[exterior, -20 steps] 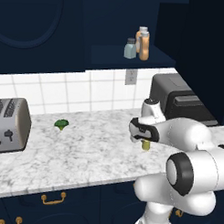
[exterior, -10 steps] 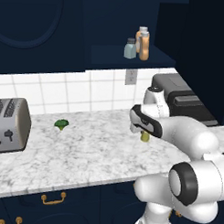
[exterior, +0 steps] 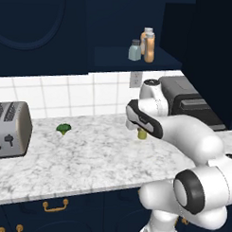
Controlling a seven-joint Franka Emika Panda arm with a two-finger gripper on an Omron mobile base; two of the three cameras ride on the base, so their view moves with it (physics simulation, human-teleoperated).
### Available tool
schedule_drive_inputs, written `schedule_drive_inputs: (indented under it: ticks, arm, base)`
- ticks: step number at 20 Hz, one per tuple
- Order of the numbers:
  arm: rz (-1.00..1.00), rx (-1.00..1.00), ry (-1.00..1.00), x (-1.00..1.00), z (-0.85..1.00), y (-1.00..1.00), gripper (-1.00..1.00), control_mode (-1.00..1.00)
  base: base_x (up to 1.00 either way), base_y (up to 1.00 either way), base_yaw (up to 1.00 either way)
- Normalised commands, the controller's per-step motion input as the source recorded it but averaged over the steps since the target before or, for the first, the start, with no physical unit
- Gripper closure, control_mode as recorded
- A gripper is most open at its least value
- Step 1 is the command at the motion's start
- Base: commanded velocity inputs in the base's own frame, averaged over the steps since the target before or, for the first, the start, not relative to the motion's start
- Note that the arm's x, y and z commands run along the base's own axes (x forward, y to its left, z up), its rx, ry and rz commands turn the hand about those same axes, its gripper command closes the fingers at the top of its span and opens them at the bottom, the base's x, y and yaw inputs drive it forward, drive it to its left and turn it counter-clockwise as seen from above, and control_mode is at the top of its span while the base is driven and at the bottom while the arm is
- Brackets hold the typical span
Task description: Put the shaker and condiment bottle from the counter next to their counterparts in the cabinet.
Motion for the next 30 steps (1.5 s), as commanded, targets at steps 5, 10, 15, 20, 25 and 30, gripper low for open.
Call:
schedule_drive_inputs:
  ticks: [5,10,15,20,25,30]
  arm:
    - [0.0,0.0,0.0,0.07,0.65,0.26,1.0,-1.0]
    - [0.0,0.0,-0.04,0.03,0.59,0.16,1.0,-1.0]
    - [0.0,0.0,-0.04,0.01,0.64,0.11,1.0,-1.0]
    - [0.0,0.04,-0.03,0.0,0.69,0.04,1.0,-1.0]
    - [0.0,0.07,-0.17,0.0,0.54,0.0,1.0,-1.0]
    - [0.0,0.01,-0.2,0.0,0.4,0.0,1.0,-1.0]
  base:
    - [0.0,0.0,0.0]
    - [0.0,0.0,0.0]
    - [0.0,0.0,0.0]
    - [0.0,0.0,0.0]
    - [0.0,0.0,0.0]
    - [0.0,0.0,0.0]
